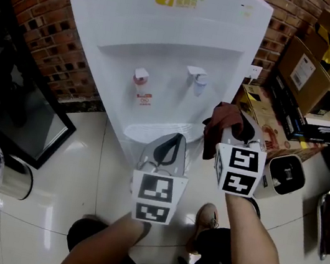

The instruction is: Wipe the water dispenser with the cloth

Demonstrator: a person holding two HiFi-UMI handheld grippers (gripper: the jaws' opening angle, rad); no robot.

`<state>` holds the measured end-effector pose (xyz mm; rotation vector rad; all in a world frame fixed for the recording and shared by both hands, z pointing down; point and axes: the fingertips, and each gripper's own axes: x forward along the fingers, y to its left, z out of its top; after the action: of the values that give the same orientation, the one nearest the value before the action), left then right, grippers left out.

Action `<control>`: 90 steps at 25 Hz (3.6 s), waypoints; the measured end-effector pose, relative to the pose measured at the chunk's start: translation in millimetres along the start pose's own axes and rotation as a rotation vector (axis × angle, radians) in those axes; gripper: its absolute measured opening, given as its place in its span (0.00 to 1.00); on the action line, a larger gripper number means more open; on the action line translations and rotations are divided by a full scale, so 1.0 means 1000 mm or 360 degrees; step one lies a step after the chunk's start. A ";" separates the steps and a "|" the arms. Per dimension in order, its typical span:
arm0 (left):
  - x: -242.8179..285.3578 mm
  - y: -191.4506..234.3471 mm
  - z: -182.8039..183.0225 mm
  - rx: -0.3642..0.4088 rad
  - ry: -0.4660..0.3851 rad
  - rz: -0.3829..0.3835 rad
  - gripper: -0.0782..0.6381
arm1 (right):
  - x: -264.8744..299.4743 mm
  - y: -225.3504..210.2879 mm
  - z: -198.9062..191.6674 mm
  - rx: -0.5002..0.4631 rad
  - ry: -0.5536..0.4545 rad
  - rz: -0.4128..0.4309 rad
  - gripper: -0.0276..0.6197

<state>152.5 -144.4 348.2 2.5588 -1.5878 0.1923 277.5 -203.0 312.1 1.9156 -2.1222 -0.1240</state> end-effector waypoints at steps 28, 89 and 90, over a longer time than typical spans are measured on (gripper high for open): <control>-0.135 0.181 -0.029 -0.0078 0.0084 0.0578 0.11 | -0.023 0.297 0.019 -0.0464 -0.0194 0.0888 0.17; -0.014 0.042 -0.026 -0.0014 0.0105 0.0104 0.11 | 0.017 0.076 -0.044 -0.0435 0.0271 0.0246 0.17; -0.012 0.039 -0.026 -0.0015 0.0105 0.0098 0.11 | 0.016 0.074 -0.044 -0.0439 0.0271 0.0245 0.17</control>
<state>110.7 -146.5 373.4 2.4713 -1.6409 0.2715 216.8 -204.2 375.0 1.5458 -2.0117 -0.2028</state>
